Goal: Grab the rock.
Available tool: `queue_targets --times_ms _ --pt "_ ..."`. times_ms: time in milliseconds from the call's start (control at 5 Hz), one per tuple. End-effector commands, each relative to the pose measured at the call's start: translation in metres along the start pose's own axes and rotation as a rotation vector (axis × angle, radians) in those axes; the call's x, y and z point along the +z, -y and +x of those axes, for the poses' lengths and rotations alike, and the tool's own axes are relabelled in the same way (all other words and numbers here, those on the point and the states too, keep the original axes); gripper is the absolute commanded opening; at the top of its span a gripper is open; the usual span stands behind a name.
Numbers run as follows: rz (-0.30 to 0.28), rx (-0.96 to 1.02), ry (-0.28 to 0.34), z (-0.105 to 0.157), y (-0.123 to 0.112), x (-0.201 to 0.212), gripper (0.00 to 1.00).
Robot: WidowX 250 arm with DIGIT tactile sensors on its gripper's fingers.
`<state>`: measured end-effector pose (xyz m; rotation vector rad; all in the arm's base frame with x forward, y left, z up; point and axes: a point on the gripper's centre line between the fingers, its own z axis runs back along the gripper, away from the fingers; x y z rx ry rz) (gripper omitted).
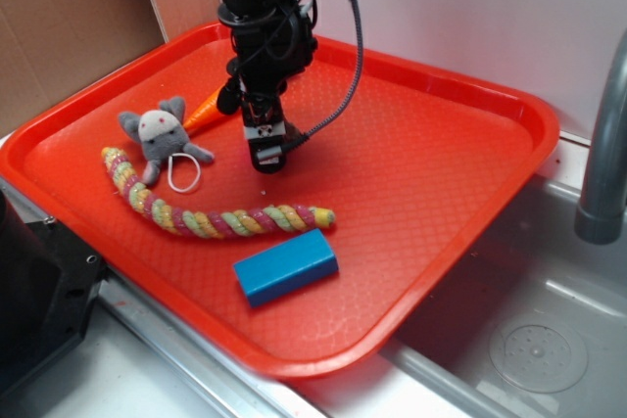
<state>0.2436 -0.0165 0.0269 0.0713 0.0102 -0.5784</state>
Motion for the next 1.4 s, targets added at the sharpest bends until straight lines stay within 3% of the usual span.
queue_targets --times_ms 0,400,1000,1200 --pt "0.016 0.199 0.038 -0.003 -0.009 0.050 0.00" --pt "-0.029 0.512 0.051 -0.030 -0.019 0.122 0.00" --pt "-0.040 0.702 0.102 -0.074 -0.016 0.167 0.00" --pt "-0.078 0.685 0.126 -0.073 -0.017 0.166 0.00"
